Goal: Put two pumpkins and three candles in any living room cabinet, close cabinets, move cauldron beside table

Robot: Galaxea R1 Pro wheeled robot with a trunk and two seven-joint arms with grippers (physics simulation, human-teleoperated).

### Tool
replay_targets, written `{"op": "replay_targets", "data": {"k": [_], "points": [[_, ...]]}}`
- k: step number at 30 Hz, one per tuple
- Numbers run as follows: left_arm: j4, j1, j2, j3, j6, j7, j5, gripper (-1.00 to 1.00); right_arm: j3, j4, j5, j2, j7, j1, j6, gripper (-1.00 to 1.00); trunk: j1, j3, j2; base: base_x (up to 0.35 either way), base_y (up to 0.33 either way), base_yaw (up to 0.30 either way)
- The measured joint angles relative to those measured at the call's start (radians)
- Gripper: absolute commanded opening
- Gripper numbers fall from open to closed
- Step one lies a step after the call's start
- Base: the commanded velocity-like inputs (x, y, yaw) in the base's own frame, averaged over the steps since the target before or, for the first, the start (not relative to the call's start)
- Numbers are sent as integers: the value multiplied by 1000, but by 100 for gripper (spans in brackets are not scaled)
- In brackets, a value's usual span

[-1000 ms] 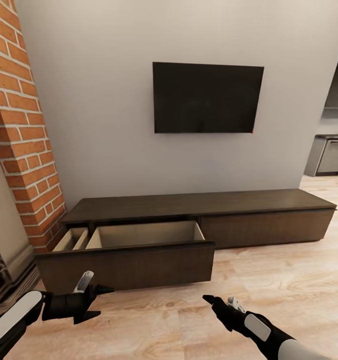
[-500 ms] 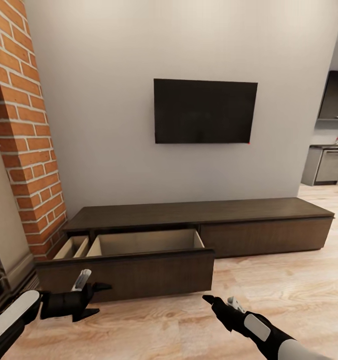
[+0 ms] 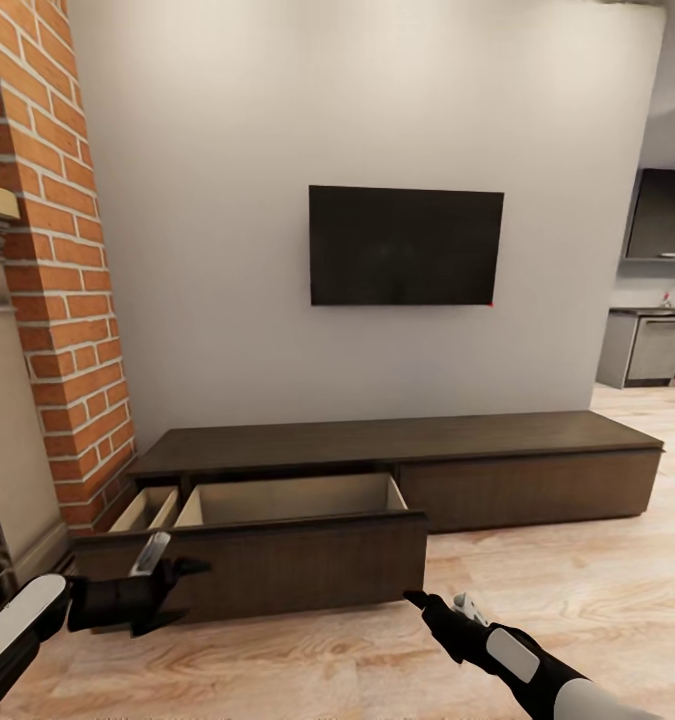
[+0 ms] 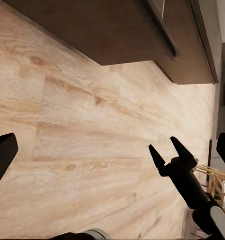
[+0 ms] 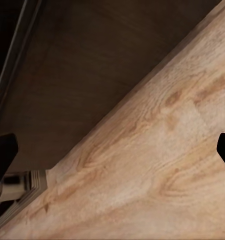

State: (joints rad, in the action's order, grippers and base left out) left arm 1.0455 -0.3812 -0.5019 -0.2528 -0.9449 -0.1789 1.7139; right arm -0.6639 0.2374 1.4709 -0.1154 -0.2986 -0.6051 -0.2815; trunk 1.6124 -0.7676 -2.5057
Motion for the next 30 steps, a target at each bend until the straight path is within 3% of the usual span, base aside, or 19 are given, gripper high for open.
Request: {"op": "replay_targets", "data": {"k": [3, 9, 14, 26, 30], "points": [[7, 0, 7, 0, 0, -85, 5, 100, 0, -1, 0, 1, 0, 0, 0, 100, -1, 12, 1, -260, 0, 0], [11, 0, 22, 0, -1, -183, 5, 100, -2, 0, -16, 2, 1, 0, 0, 100, -4, 35, 2, -62, 0, 0], [11, -1, 23, 0, -1, -210, 7, 100, 0, -1, -56, 2, 2, 0, 2, 100, -7, 54, 3, -1, 0, 0], [11, -2, 23, 0, -1, -217, -3, 100, -1, -2, -76, 3, 2, 0, 23, 100, -12, 101, 6, 0, 0, 0], [15, -2, 23, -1, 0, -242, -5, 100, -1, -5, -78, 3, 3, 0, 39, 100, -25, 114, 30, 0, 0, 0]]}}
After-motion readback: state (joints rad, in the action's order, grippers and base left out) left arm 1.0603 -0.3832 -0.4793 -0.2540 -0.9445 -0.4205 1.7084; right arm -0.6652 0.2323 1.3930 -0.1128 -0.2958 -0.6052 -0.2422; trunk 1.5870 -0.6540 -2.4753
